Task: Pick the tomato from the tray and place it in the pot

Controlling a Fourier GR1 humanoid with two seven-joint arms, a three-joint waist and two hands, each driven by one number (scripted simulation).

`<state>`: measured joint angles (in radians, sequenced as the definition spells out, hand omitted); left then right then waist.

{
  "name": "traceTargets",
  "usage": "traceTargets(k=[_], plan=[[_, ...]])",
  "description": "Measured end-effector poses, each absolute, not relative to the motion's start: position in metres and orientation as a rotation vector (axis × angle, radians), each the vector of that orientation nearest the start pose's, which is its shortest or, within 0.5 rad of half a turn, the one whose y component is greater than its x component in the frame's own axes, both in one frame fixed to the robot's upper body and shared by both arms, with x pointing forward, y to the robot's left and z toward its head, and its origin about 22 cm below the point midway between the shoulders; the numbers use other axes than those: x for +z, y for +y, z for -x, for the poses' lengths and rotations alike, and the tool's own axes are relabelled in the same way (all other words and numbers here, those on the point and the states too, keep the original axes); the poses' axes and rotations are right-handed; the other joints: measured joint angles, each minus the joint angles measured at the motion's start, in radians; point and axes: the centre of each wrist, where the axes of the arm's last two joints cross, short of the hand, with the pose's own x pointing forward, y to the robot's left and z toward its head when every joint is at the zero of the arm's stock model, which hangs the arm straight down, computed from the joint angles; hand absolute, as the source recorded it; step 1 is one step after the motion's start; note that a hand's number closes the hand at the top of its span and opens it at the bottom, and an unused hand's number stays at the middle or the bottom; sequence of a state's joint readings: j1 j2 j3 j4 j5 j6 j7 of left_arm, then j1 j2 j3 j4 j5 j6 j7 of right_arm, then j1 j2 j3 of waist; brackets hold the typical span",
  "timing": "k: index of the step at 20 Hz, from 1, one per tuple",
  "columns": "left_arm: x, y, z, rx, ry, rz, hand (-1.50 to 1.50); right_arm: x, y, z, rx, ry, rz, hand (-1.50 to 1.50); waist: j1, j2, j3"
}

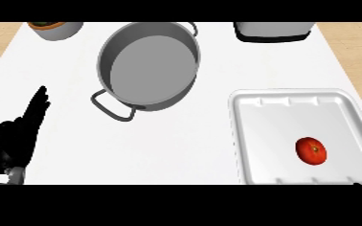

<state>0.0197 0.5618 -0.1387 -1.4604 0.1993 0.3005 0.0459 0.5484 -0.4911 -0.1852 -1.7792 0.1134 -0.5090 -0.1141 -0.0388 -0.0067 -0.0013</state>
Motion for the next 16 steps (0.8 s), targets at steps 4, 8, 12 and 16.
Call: traceTargets(k=[4, 8, 12, 16], plan=[[0.016, 0.339, -0.234, -0.141, -1.378, -0.453, 0.0, 0.05, -0.393, -0.09, 0.179, -1.312, 1.08, -1.5, 0.021, 0.004, 0.0], [0.019, 0.333, -0.236, -0.142, -1.386, -0.447, 0.0, 0.079, -0.385, -0.103, 0.259, -1.223, 1.025, -1.5, 0.035, 0.007, -0.001], [0.017, 0.325, -0.237, -0.154, -1.392, -0.432, 0.0, 0.104, -0.38, -0.125, 0.371, -1.096, 0.955, -1.5, 0.053, 0.011, -0.001], [0.016, 0.323, -0.238, -0.165, -1.394, -0.423, 0.0, 0.118, -0.374, -0.144, 0.501, -0.915, 0.886, -1.5, 0.066, 0.014, -0.001]])
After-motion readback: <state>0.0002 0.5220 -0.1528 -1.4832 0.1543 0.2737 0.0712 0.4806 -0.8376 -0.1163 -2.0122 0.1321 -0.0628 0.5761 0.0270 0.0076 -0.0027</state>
